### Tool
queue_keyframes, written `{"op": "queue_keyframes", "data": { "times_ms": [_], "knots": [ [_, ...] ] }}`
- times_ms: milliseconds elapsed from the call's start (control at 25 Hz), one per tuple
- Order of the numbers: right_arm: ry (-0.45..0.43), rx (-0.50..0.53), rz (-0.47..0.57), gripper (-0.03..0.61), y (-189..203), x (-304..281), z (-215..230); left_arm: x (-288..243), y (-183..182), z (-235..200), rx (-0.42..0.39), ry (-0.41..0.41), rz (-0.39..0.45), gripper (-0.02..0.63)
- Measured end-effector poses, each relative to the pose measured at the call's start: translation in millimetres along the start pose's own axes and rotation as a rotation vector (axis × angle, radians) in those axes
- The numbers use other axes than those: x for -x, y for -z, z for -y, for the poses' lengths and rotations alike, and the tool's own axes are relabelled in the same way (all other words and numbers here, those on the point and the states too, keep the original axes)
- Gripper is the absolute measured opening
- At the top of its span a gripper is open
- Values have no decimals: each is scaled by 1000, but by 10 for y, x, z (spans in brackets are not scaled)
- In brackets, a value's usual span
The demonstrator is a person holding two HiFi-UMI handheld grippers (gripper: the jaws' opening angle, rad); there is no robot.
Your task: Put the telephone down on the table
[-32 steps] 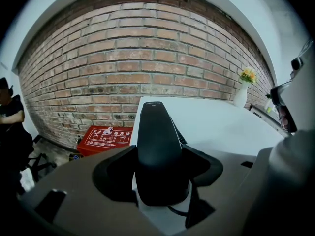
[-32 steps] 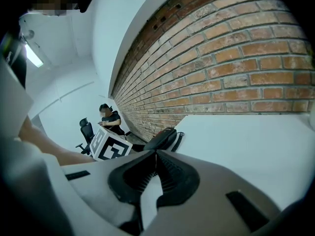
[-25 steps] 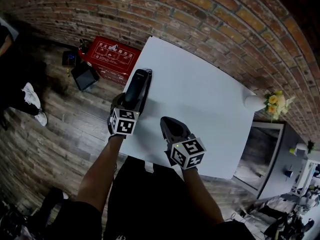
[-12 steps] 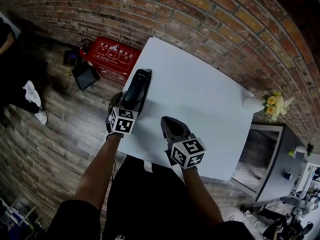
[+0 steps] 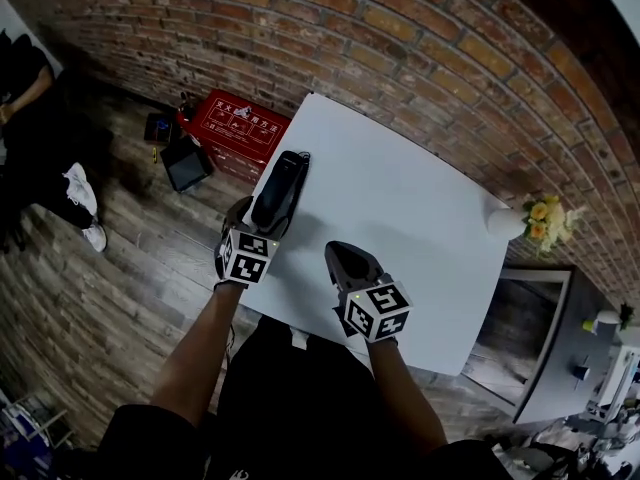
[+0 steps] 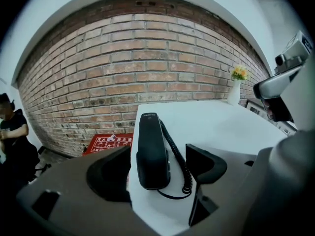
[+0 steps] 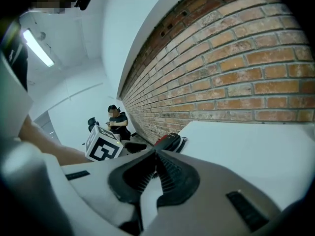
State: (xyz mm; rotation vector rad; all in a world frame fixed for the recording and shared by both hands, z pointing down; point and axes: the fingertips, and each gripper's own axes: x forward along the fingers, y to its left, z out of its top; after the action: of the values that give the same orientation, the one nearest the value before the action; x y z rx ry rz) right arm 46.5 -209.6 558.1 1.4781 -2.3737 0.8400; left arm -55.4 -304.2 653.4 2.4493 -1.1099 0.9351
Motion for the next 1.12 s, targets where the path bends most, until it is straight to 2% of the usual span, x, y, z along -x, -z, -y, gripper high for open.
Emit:
{"op": "queue_keyframes", "data": {
  "times_ms": [160, 320, 360, 440, 560, 640, 920, 1120],
  "knots": [
    [-43, 16, 20, 23, -44, 155, -44, 314, -116, 112, -2, -28, 55, 337],
    [-82, 24, 39, 23, -30, 387, -47, 676, -148, 311, 16, -51, 91, 195],
    [-91, 25, 43, 23, -21, 450, -40, 757, -144, 379, 32, -51, 91, 170],
    [-109, 29, 47, 23, 13, 577, -27, 905, -132, 526, 64, -53, 96, 159],
    [-139, 42, 53, 23, 63, 747, -16, 1117, -127, 712, 98, -82, 118, 67],
    [-157, 53, 56, 21, 95, 874, -7, 1252, -111, 840, 121, -102, 131, 31],
    [-202, 81, 75, 21, 122, 1286, 62, 1686, 78, 1185, 164, -168, 138, 14],
    [-205, 92, 98, 21, 88, 1470, 68, 1903, 100, 1323, 166, -177, 153, 14]
  ]
}}
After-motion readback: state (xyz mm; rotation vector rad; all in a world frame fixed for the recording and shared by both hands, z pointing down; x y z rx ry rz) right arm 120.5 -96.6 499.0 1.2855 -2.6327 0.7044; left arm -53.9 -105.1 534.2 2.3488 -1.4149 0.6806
